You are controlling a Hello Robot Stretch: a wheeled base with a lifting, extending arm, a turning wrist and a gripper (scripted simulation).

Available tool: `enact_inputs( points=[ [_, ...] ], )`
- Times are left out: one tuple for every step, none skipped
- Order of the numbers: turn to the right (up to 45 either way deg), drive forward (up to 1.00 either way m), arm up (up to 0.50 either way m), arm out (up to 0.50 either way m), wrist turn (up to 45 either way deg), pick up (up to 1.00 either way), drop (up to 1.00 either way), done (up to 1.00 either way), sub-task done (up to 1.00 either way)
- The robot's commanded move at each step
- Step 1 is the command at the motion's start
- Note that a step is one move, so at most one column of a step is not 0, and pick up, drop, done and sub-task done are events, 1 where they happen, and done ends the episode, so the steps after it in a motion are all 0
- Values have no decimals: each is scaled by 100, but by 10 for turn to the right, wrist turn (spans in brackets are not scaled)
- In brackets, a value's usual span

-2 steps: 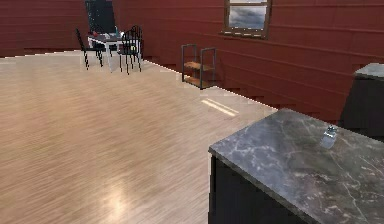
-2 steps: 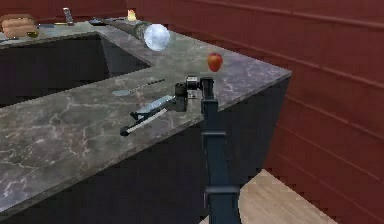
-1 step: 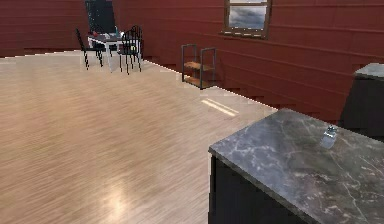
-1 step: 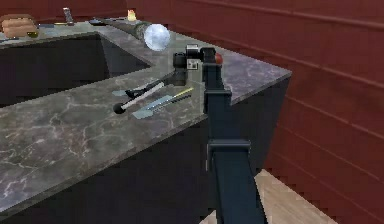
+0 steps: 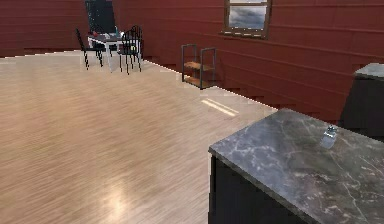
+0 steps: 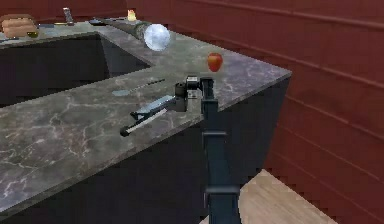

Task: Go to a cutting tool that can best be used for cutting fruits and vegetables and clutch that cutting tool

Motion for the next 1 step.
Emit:
enact_inputs(
  points=[
    [0, 0, 10, 0, 0, 0, 0, 0, 0]
  ],
)
